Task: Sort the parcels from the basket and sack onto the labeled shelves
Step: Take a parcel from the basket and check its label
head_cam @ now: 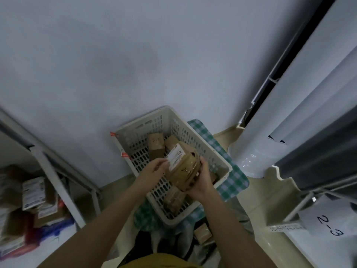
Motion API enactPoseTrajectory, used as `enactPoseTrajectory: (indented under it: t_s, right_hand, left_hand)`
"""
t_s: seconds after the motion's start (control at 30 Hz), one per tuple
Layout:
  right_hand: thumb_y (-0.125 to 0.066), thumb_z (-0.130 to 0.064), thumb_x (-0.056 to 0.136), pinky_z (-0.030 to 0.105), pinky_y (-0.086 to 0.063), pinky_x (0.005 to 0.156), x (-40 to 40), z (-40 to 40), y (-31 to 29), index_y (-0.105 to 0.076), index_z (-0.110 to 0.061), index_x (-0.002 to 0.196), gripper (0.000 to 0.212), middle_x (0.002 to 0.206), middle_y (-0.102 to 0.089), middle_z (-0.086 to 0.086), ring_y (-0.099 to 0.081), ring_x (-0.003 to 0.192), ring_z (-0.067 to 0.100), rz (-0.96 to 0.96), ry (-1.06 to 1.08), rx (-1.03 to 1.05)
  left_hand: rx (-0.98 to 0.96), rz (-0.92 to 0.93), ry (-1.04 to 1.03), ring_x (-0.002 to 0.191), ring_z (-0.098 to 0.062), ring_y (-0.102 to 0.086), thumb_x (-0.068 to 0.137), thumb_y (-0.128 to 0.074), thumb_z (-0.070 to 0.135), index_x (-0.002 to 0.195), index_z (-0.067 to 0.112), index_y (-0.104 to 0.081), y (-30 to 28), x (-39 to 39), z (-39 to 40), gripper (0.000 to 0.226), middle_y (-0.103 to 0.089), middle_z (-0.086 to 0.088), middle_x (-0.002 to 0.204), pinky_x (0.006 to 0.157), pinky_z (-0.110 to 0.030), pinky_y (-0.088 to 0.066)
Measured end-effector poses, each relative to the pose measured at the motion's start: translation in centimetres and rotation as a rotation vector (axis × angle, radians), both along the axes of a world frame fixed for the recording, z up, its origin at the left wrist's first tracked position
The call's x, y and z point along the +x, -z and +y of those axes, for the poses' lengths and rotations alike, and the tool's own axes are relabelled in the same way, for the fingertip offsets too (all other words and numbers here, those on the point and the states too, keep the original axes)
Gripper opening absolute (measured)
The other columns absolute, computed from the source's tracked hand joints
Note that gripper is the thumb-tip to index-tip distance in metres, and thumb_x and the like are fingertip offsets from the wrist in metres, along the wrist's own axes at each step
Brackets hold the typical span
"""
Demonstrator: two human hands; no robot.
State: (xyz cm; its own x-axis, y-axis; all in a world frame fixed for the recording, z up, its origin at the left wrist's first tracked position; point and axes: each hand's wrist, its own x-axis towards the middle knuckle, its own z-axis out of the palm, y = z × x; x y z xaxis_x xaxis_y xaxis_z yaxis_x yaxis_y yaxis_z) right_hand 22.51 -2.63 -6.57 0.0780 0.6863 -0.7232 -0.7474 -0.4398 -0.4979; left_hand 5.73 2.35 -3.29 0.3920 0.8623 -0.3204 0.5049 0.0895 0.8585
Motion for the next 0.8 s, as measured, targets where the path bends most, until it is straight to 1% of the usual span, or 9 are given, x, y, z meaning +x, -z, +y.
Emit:
enactPoseTrajectory:
  t_s: [0.1, 0.2, 0.23, 0.33, 0.43, 0.5, 0.67, 0.77, 0.8]
  right_hand:
    - [-0.035, -0.075, 0.088, 0.051, -0.047, 0.101, 0.0, -1.3, 0.2, -0.069, -0.018, 0.122, 0.075, 0.125, -0.065, 0.017, -0.058, 0.119, 0.037, -0.017, -0.004, 0.018]
    - [-0.034, -0.074, 0.088, 0.046, -0.050, 0.090, 0.0, -3.2, -0.4, -0.072, -0.018, 0.111, 0.072, 0.117, -0.067, 0.016, -0.058, 0.113, 0.035, -0.029, 0.015, 0.024]
    - [-0.033, -0.075, 0.088, 0.046, -0.049, 0.089, 0.2, -3.8, -0.4, -0.071, -0.018, 0.113, 0.073, 0.118, -0.067, 0.015, -0.058, 0.113, 0.035, -0.029, 0.016, 0.029]
    - [-0.031, -0.078, 0.086, 0.050, -0.046, 0.097, 0.4, -5.5, -0.9, -0.064, -0.019, 0.124, 0.078, 0.128, -0.062, 0.017, -0.055, 0.119, 0.036, 0.001, 0.054, 0.051]
    - [-0.031, -0.077, 0.086, 0.051, -0.045, 0.099, 0.3, -7.7, -1.0, -0.062, -0.019, 0.128, 0.078, 0.128, -0.063, 0.016, -0.055, 0.120, 0.036, -0.002, 0.102, 0.079]
    - [-0.034, -0.075, 0.087, 0.050, -0.047, 0.096, -0.1, -9.6, -1.2, -0.064, -0.020, 0.126, 0.074, 0.125, -0.065, 0.015, -0.056, 0.119, 0.036, -0.033, 0.150, 0.099]
    - [-0.033, -0.074, 0.088, 0.047, -0.049, 0.090, -2.9, -16.2, -1.5, -0.069, -0.022, 0.118, 0.070, 0.123, -0.066, 0.012, -0.057, 0.116, 0.033, -0.020, 0.264, 0.115]
    - [-0.028, -0.076, 0.088, 0.048, -0.045, 0.099, -5.4, -21.3, -0.8, -0.066, -0.021, 0.123, 0.075, 0.131, -0.061, 0.016, -0.054, 0.122, 0.035, -0.001, 0.303, 0.096]
    - [-0.028, -0.076, 0.088, 0.048, -0.045, 0.099, -6.2, -23.2, -0.6, -0.065, -0.021, 0.125, 0.075, 0.133, -0.058, 0.017, -0.052, 0.124, 0.035, 0.011, 0.308, 0.091]
  left_hand:
    - [0.023, 0.046, -0.006, 0.103, -0.008, -0.055, 0.102, -0.041, 0.030, 0.120, 0.027, -0.056, -0.2, -1.0, -1.2, 0.023, -0.057, 0.010, 0.111, 0.080, -0.020, -0.042]
    - [0.042, 0.063, -0.017, 0.106, -0.013, -0.053, 0.103, -0.042, 0.027, 0.125, 0.021, -0.056, -0.8, -1.4, -2.2, 0.027, -0.055, 0.006, 0.114, 0.083, -0.023, -0.041]
    - [0.037, 0.063, -0.027, 0.107, -0.013, -0.052, 0.102, -0.042, 0.026, 0.126, 0.020, -0.055, -1.0, -1.5, -2.4, 0.028, -0.055, 0.005, 0.116, 0.084, -0.023, -0.041]
    - [0.067, 0.088, -0.010, 0.109, -0.010, -0.048, 0.102, -0.042, 0.025, 0.128, 0.019, -0.055, -1.4, -1.5, -3.2, 0.030, -0.053, 0.005, 0.120, 0.089, -0.022, -0.038]
    - [0.105, 0.097, 0.038, 0.110, -0.008, -0.047, 0.102, -0.042, 0.022, 0.129, 0.017, -0.055, -1.7, -1.7, -4.4, 0.030, -0.051, 0.007, 0.119, 0.092, -0.021, -0.036]
    - [0.123, 0.102, 0.074, 0.112, -0.011, -0.049, 0.102, -0.043, 0.023, 0.128, 0.017, -0.055, -1.5, -2.0, -5.6, 0.030, -0.053, 0.005, 0.121, 0.094, -0.024, -0.039]
    - [0.044, 0.045, 0.130, 0.114, -0.014, -0.053, 0.101, -0.046, 0.022, 0.125, 0.020, -0.058, -0.1, -4.4, -10.4, 0.027, -0.056, 0.003, 0.125, 0.096, -0.029, -0.043]
    - [-0.005, 0.036, 0.154, 0.111, -0.012, -0.053, 0.100, -0.047, 0.023, 0.119, 0.024, -0.060, 0.9, -6.7, -14.5, 0.023, -0.057, 0.006, 0.121, 0.096, -0.031, -0.044]
    - [-0.024, 0.038, 0.162, 0.111, -0.012, -0.054, 0.100, -0.047, 0.023, 0.116, 0.027, -0.061, 1.4, -7.3, -15.9, 0.021, -0.058, 0.007, 0.120, 0.097, -0.031, -0.045]
